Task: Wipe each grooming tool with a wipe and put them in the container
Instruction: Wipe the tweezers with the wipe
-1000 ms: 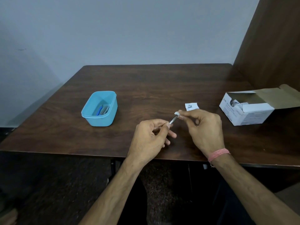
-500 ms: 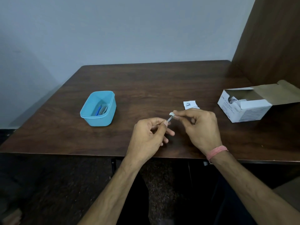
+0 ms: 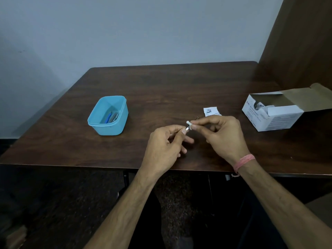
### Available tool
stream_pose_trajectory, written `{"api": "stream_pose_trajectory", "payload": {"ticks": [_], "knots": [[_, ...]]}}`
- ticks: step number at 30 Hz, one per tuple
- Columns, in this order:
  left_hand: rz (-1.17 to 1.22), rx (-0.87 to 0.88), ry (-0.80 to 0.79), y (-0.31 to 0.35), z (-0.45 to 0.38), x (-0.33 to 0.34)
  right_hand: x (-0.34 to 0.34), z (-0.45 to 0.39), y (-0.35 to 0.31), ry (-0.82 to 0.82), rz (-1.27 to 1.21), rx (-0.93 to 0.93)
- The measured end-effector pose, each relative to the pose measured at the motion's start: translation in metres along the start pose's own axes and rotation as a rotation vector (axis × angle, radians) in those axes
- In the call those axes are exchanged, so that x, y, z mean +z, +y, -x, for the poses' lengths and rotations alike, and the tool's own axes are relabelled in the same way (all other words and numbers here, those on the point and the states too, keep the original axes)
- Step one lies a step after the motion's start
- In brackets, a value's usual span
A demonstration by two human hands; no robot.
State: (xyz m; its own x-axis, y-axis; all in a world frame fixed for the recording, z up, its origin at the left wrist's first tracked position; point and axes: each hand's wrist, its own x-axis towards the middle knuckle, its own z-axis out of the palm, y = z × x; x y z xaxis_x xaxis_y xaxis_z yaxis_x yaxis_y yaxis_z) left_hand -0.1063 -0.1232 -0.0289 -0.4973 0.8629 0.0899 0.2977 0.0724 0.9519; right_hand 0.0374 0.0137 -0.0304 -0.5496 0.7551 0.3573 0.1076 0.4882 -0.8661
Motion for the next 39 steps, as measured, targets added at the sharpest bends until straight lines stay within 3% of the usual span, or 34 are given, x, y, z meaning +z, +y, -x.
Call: {"api": "stream_pose_trajectory", "payload": {"ticks": [4,9,15,39], "knots": [[0.011,0.001,-0.027,-0.001,0.0,-0.002,-0.004,-0.003,0.008,0.114,-0.068,0.07],[0.003,0.016,-0.039,-0.002,-0.001,-0.002,-0.003,0.002,-0.002,-0.026,-0.061,0.056],[-0.007,0.017,-0.063,-0.001,-0.002,-0.004,-0.007,-0.002,0.005,0.074,-0.184,0.114],[-0.023,0.043,-0.077,-0.004,-0.004,-0.006,-0.003,-0.001,0.005,-0.081,-0.119,0.082]]}}
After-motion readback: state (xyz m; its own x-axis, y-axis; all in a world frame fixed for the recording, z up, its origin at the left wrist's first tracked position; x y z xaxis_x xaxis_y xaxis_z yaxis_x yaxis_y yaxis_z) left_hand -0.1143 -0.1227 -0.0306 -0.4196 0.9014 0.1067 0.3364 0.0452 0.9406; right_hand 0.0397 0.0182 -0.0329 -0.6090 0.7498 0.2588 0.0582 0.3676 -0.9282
